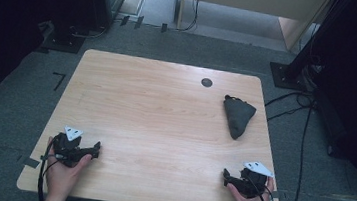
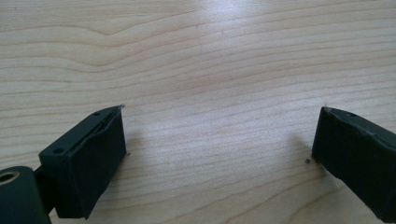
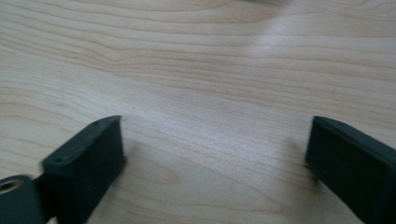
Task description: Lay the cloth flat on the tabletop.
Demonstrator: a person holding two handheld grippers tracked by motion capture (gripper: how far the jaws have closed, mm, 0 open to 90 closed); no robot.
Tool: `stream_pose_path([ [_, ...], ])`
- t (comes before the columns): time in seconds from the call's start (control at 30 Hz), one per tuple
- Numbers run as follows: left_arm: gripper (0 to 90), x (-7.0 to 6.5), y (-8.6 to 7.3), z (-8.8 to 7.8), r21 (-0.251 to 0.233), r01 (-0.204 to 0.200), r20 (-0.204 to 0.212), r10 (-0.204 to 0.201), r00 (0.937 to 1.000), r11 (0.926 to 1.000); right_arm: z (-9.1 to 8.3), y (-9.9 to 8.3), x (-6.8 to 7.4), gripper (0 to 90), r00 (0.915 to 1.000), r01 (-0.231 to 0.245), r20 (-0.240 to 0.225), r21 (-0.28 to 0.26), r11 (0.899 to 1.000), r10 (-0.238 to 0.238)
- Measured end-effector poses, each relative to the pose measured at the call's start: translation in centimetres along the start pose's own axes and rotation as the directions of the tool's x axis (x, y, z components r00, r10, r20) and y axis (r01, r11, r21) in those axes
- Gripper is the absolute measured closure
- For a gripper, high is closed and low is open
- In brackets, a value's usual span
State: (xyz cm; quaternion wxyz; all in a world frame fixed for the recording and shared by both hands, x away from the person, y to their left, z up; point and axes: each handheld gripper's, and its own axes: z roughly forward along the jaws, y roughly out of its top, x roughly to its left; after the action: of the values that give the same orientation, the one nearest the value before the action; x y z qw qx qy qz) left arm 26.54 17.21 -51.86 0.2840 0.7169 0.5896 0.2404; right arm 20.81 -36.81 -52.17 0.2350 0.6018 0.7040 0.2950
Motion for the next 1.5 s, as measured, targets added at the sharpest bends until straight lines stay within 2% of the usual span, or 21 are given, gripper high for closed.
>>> stream_pose_path([
  [0.03, 2.5, 0.0, 0.0, 0.0, 0.0, -0.001, 0.0, 0.001, 1.0, 1.0, -0.1, 0.1, 0.1, 15.4, 1.0, 0.01, -0.001, 0.003, 1.0, -0.01],
  [0.1, 2.5, 0.0, 0.0, 0.0, 0.0, -0.001, 0.001, 0.001, 1.0, 1.0, -0.2, 0.5, 0.3, 14.7, 0.9997, 0.018, 0.016, -0.003, 1.0, -0.017],
  [0.17, 2.5, 0.0, 0.0, 0.0, 0.001, -0.001, 0.001, 0.001, 1.0, 1.0, -0.1, 0.9, 0.3, 14.5, 0.9999, 0.013, 0.004, -0.011, 1.0, -0.013],
  [0.27, 2.5, 0.0, 0.0, 0.0, 0.0, -0.003, 0.003, 0.003, 1.0, 1.0, -0.2, 1.4, 0.3, 14.5, 0.9998, 0.013, 0.013, -0.025, 1.0, -0.013],
  [0.43, 2.5, 0.0, 0.1, 0.1, -0.002, -0.007, 0.005, 0.007, 1.0, 1.0, -0.5, 3.7, -0.6, 14.5, 0.998, -0.021, 0.058, -0.055, 0.998, 0.024],
  [0.57, 2.5, 0.0, 0.1, 0.1, -0.001, -0.008, 0.005, 0.008, 1.0, 1.0, -0.5, 5.1, -1.2, 14.7, 0.9971, -0.051, 0.051, -0.076, 0.996, 0.055],
  [0.67, 2.5, 0.0, 0.1, 0.1, -0.002, -0.006, 0.006, 0.006, 1.0, 1.0, -0.2, 7.2, -1.6, 14.7, 0.9948, -0.08, 0.055, -0.099, 0.992, 0.086],
  [0.73, 2.5, 0.0, 0.1, 0.1, -0.002, -0.007, 0.006, 0.007, 1.0, 1.0, -0.1, 7.7, -1.6, 14.7, 0.9946, -0.082, 0.056, -0.104, 0.991, 0.088],
  [0.77, 2.5, 0.0, 0.1, 0.1, -0.002, -0.007, 0.005, 0.007, 1.0, 1.0, 0.3, 8.6, -1.6, 14.6, 0.9943, -0.082, 0.059, -0.107, 0.991, 0.089],
  [0.8, 2.5, 0.0, 0.1, 0.1, -0.002, -0.007, 0.005, 0.007, 1.0, 1.0, 0.3, 8.6, -1.6, 14.6, 0.9943, -0.082, 0.059, -0.107, 0.991, 0.089],
  [0.87, 2.5, 0.0, 0.1, 0.1, -0.001, -0.008, 0.005, 0.008, 1.0, 1.0, 1.2, 10.0, -1.5, 14.5, 0.9942, -0.083, 0.059, -0.103, 0.991, 0.09],
  [0.97, 2.5, 0.0, 0.1, 0.1, -0.001, -0.008, 0.005, 0.008, 1.0, 1.0, 2.0, 10.9, -1.5, 14.5, 0.9939, -0.084, 0.063, -0.099, 0.992, 0.09],
  [1.0, 2.6, 0.0, 0.1, 0.1, -0.001, -0.008, 0.005, 0.008, 1.0, 1.0, 2.9, 11.8, -1.6, 14.4, 0.9934, -0.079, 0.077, -0.082, 0.994, 0.085],
  [1.03, 2.6, -0.1, 0.1, 0.1, -0.001, -0.007, 0.007, 0.007, 1.0, 1.0, 2.9, 11.8, -1.6, 14.4, 0.9934, -0.079, 0.077, -0.082, 0.994, 0.085],
  [1.1, 4.4, -0.1, -0.1, -0.1, -0.006, -0.015, 0.014, 0.015, 0.9998, 0.9999, 4.4, 12.8, -1.6, 14.5, 0.9921, -0.081, 0.091, -0.054, 0.995, 0.086],
  [1.13, 6.6, -0.1, -0.1, -0.1, -0.006, -0.015, 0.014, 0.015, 0.9998, 0.9999, 4.4, 12.8, -1.6, 14.5, 0.9921, -0.081, 0.091, -0.054, 0.995, 0.086],
  [1.2, 6.9, -0.1, -0.2, -0.3, -0.01, -0.022, 0.008, 0.022, 0.9997, 0.9997, 6.0, 13.2, -1.4, 14.6, 0.9918, -0.068, 0.108, -0.024, 0.997, 0.07],
  [1.23, 6.9, -0.1, -0.2, -0.3, -0.01, -0.022, 0.008, 0.022, 0.9997, 0.9997, 6.0, 13.2, -1.4, 14.6, 0.9918, -0.068, 0.108, -0.024, 0.997, 0.07],
  [1.4, 6.9, -0.2, 0.0, -0.4, 0.003, -0.017, -0.014, 0.017, 0.9998, 0.9999, 8.7, 13.1, -1.3, 15.4, 0.9885, -0.056, 0.142, 0.029, 0.998, 0.051],
  [1.43, 6.9, -0.3, 0.1, -0.6, 0.013, -0.016, -0.005, 0.016, 0.9999, 0.9998, 9.6, 12.9, -1.4, 19.4, 0.9868, -0.053, 0.155, 0.046, 0.998, 0.045],
  [1.5, 6.9, -0.4, 0.2, -0.7, 0.012, -0.02, -0.006, 0.02, 0.9998, 0.9997, 9.8, 12.8, -1.5, 22.7, 0.9851, -0.056, 0.166, 0.05, 0.997, 0.046],
])
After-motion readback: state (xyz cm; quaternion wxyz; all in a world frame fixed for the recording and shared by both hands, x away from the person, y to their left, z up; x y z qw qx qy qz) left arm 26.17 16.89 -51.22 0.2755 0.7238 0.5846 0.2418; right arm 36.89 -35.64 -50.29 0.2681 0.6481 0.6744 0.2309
